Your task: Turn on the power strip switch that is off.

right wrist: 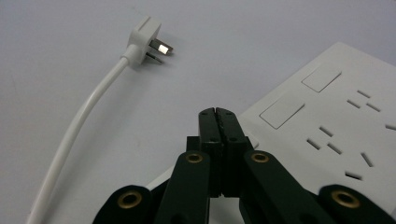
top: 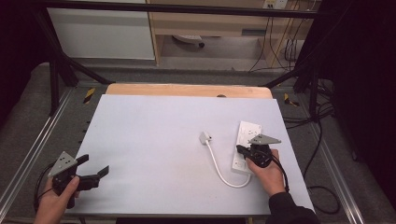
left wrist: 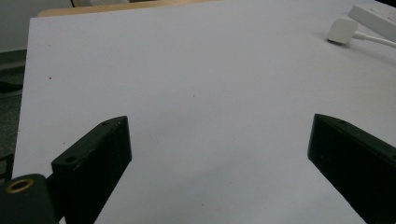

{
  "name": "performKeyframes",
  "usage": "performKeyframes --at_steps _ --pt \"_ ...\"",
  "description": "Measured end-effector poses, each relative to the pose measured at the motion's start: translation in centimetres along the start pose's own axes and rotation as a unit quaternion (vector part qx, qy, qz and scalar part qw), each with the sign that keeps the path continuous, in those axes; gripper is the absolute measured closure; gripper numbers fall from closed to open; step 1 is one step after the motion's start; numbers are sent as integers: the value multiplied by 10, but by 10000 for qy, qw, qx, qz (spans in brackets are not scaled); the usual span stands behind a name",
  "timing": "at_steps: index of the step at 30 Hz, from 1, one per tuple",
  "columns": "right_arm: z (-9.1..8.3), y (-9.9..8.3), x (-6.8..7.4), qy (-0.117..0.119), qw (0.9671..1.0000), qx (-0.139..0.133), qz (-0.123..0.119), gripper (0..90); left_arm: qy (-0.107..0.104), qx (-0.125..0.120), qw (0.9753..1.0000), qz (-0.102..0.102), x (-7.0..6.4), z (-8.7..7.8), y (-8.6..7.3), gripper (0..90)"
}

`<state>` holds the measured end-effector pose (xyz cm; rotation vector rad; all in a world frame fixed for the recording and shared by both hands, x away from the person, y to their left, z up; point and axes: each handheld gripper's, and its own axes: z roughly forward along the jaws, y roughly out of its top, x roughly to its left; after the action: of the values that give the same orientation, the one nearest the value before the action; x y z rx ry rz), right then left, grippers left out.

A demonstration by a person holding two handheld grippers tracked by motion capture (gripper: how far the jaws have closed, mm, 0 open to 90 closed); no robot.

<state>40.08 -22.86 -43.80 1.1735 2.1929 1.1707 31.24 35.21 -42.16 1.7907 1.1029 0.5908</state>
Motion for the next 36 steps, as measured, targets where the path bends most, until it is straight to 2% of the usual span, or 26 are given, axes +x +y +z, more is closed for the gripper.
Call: performKeyframes --at_steps 11,36 --pt "-2 2 0 4 9999 -148 37 900 1 -3 10000 -2 0 0 0 63" --pt "-8 7 3 -8 9989 -455 98 807 2 4 10000 1 0 0 0 63"
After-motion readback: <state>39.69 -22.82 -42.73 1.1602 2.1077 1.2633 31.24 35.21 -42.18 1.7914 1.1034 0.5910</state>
